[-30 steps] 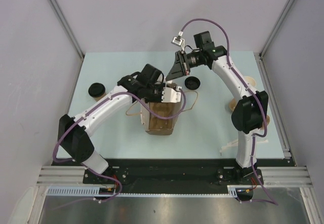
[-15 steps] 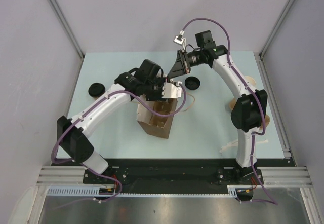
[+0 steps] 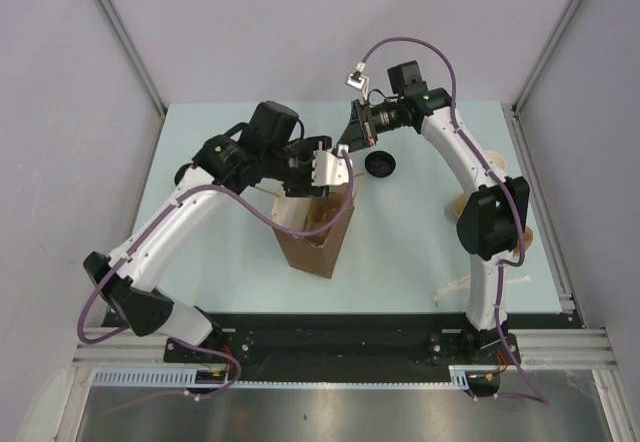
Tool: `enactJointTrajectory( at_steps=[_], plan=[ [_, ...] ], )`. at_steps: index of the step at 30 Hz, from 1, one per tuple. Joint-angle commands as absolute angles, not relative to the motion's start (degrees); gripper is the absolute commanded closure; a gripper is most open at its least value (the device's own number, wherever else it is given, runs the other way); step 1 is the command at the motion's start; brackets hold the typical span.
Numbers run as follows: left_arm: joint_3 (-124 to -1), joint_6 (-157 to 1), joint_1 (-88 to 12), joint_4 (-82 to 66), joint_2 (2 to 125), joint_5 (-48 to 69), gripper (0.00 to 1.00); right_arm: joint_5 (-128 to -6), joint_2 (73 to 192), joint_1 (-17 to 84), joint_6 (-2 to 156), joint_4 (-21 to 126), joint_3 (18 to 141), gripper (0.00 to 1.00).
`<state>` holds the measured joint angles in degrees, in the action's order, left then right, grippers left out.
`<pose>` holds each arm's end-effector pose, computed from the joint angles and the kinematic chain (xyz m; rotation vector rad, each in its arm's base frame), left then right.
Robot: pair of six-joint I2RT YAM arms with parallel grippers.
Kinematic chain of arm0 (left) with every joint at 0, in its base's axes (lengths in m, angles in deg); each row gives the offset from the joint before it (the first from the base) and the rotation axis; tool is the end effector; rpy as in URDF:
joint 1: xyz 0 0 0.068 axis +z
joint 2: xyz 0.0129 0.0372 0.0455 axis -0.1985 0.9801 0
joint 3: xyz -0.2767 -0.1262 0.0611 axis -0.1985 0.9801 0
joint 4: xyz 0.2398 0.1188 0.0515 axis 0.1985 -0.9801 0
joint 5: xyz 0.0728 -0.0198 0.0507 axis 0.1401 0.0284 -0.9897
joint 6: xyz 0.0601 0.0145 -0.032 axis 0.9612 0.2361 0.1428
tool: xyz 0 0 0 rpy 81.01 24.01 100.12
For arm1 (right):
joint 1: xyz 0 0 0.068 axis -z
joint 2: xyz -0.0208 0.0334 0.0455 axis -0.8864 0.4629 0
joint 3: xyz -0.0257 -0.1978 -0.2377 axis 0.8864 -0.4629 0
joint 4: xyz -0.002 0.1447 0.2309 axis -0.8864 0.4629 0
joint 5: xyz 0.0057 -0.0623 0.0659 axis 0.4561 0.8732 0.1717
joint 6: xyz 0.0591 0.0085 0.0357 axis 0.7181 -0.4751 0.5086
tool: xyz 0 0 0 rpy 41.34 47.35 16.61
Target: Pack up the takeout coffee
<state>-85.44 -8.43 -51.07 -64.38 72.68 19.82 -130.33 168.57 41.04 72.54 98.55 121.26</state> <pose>0.2388 -0.2197 0.4339 1.8172 1.3986 -0.1934 0.4240 0.2236 0.3804 -0.9579 1.9887 1.6672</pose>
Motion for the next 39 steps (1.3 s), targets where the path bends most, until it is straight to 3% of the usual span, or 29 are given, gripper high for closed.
enactJointTrajectory(
  at_steps=[1, 4, 9, 14, 19, 28, 39],
  plan=[
    [-94.38, -12.97, -50.39, -67.51, 69.29, 27.01, 0.33, -129.84, 166.48, 41.85, 70.37, 101.13, 122.64, 1.0],
    [-101.67, -19.46, -45.76, -67.51, 69.29, 30.09, 0.31, -129.58, 166.04, 42.47, 68.63, 102.36, 122.64, 1.0],
    [-112.3, -35.96, -29.76, -63.56, 71.57, 34.06, 0.04, -128.79, 165.78, 42.73, 65.8, 104.65, 122.72, 1.0],
    [-110.57, -47.31, -8.58, -61.8, 74.91, 35.45, 0.01, -127.38, 165.86, 42.47, 62.03, 107.63, 123.25, 1.0],
    [-99.42, -51.63, 2.68, -58.82, 76.32, 31.09, 0.0, -126.15, 165.78, 42.47, 60.7, 108.96, 123.52, 1.0],
    [-83.42, -52.35, 9.37, -52.84, 83.7, 18.07, 0.01, -125.54, 166.3, 42.47, 58.95, 110.71, 123.43, 1.0],
    [-79.45, -49.18, 9.56, -51.95, 91.79, 24.91, 0.0, -125.27, 166.83, 42.56, 57.54, 112.3, 123.34, 1.0]
  ],
)
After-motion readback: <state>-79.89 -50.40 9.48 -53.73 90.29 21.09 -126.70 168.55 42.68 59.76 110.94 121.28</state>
